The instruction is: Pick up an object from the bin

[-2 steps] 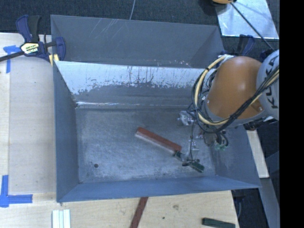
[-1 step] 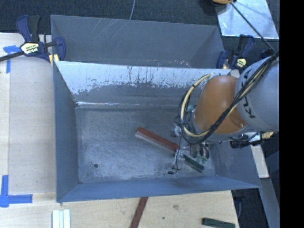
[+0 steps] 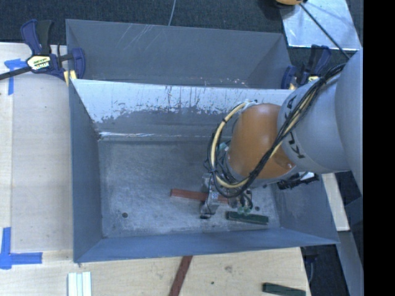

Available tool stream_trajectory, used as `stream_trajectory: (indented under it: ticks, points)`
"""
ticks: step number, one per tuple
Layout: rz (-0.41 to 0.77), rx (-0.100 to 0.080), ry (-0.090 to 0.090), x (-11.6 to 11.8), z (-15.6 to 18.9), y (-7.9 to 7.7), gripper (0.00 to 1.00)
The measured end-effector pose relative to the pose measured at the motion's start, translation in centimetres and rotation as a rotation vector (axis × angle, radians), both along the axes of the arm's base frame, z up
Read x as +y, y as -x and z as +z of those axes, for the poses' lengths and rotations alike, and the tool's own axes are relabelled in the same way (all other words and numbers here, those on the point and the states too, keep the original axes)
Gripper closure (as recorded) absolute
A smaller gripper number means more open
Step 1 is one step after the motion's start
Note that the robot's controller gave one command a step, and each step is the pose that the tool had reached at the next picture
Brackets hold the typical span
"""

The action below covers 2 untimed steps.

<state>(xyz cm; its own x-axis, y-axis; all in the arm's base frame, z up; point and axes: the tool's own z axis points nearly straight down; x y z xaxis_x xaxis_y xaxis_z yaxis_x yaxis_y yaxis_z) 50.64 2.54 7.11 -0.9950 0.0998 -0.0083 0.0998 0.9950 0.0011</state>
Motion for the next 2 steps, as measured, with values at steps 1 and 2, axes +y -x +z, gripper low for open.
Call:
stream_trajectory:
  ticks: [1, 2]
  points:
    - [0.0, 0.0, 0.0, 0.0, 0.0, 0.0, 1.0]
    - [-0.032, 0.004, 0.0, 0.1, 14.8, -0.2, 1.0]
